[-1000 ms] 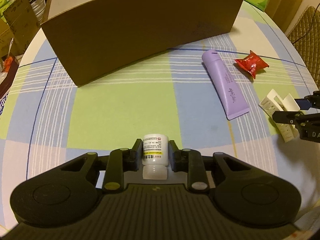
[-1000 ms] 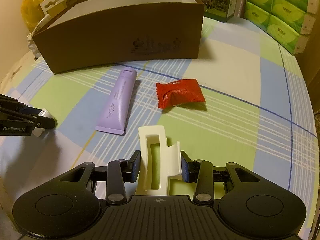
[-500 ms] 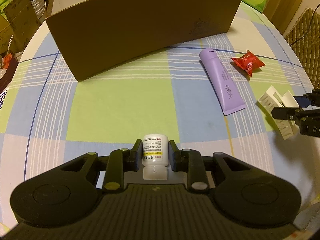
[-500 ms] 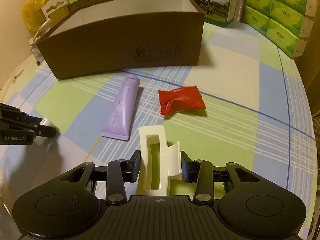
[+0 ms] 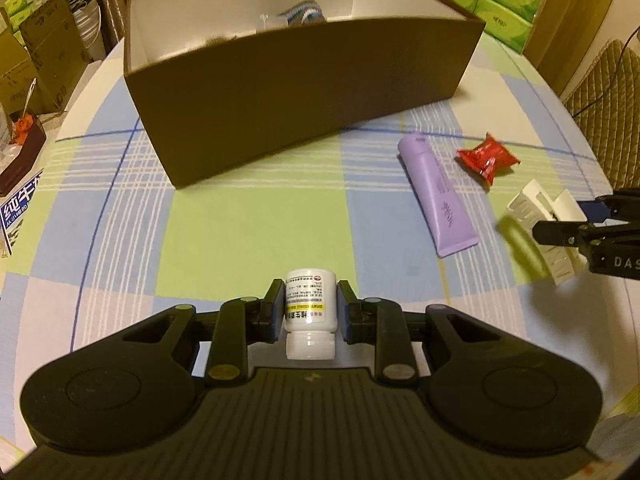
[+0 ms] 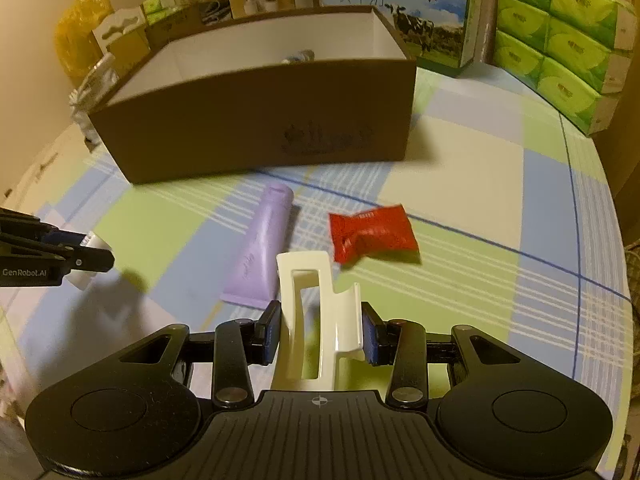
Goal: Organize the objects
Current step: 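Carry the pill bottle and white clip over the brown box with both grippers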
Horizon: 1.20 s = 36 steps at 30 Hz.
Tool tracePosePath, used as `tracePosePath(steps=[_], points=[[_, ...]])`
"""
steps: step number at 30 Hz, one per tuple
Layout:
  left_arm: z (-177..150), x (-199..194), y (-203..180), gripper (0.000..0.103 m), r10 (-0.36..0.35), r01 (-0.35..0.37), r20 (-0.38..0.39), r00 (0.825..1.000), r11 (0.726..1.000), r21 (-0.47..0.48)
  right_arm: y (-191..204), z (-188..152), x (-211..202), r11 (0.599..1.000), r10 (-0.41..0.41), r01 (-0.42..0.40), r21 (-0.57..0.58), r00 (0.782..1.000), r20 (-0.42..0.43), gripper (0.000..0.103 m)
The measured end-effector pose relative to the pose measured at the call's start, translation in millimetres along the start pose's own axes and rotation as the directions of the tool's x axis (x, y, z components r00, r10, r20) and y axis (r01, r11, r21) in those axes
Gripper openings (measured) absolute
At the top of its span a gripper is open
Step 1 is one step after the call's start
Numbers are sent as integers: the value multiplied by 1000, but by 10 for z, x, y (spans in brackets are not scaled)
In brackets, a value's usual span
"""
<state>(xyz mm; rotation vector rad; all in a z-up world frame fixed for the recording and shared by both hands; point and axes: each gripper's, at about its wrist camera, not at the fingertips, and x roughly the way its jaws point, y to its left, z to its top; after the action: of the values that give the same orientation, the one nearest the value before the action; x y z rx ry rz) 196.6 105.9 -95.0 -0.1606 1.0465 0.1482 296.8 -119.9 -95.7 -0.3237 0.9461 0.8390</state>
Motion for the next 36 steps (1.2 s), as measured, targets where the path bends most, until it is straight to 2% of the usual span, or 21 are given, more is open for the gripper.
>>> tracePosePath(steps=[9,20,30,36], points=[[251,-302,60,22,-24,26,96,995,999,-20,31,358,-124,997,73,-74,13,995,72,37],[781,-530,257,22,-5,13,220,976,999,-33,157,989,-84,991,137,-136,-16,979,151,37],[1400,-460,483,22,45,-37,293,955,999,-33,276,1767,176,984,176,-170,-43,963,206,37],[1765,-214,674,22,73,-62,273,959,997,-49,338,2146,499,981,193,-190,-35,962,193,37]])
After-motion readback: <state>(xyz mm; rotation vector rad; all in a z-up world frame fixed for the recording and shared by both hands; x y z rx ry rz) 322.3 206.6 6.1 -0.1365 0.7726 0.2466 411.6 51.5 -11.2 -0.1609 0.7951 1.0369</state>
